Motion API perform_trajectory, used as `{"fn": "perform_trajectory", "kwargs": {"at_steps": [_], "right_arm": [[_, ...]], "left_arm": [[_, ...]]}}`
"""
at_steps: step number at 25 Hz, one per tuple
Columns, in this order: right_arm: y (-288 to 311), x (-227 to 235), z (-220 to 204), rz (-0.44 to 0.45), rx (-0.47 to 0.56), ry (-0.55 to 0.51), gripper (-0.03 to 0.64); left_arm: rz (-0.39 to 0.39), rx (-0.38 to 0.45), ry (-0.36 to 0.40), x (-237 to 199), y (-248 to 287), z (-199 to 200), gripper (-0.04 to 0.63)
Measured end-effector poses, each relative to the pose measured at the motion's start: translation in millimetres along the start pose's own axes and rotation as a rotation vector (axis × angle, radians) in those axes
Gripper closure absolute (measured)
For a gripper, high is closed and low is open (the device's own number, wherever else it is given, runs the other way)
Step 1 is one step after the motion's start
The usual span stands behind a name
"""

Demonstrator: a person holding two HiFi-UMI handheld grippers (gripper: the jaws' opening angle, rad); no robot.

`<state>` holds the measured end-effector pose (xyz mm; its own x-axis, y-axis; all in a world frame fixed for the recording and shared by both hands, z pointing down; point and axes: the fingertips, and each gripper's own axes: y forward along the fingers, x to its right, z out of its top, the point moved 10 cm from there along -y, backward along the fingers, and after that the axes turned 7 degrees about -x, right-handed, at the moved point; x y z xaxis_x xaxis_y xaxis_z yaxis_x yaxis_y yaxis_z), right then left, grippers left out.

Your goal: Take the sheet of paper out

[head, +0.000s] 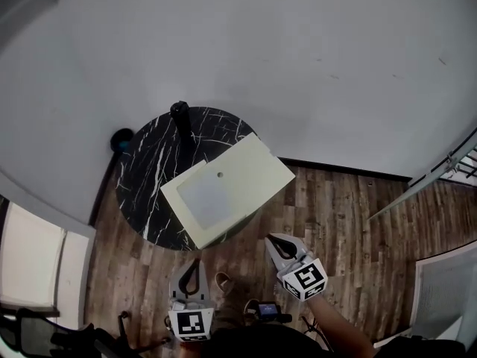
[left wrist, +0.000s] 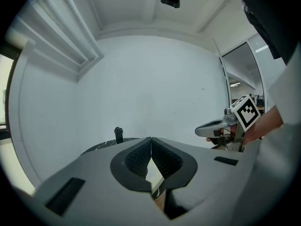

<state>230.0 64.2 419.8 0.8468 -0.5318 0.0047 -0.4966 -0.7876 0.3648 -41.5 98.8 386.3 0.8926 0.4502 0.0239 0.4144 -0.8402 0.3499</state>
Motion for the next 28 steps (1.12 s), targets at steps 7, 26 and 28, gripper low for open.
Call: {"fn": "perform_trajectory", "kwargs": {"at_steps": [7,26,28], "right_arm": [[47,22,38,-0.021,-0.069,-0.058,0.617],[127,41,28,0.053,-0.167,-0.073,0.617],[138,46,20,0.078,-0.167,-0.074,0.617]], "left_arm": [[-0.045,0.029,0.022,-49,65,9,0.591],[-0.067,0.016,-0.024,-76,98,15,0.591],[-0.049,-0.006,-0.006,-72,102,11,0.591]]}}
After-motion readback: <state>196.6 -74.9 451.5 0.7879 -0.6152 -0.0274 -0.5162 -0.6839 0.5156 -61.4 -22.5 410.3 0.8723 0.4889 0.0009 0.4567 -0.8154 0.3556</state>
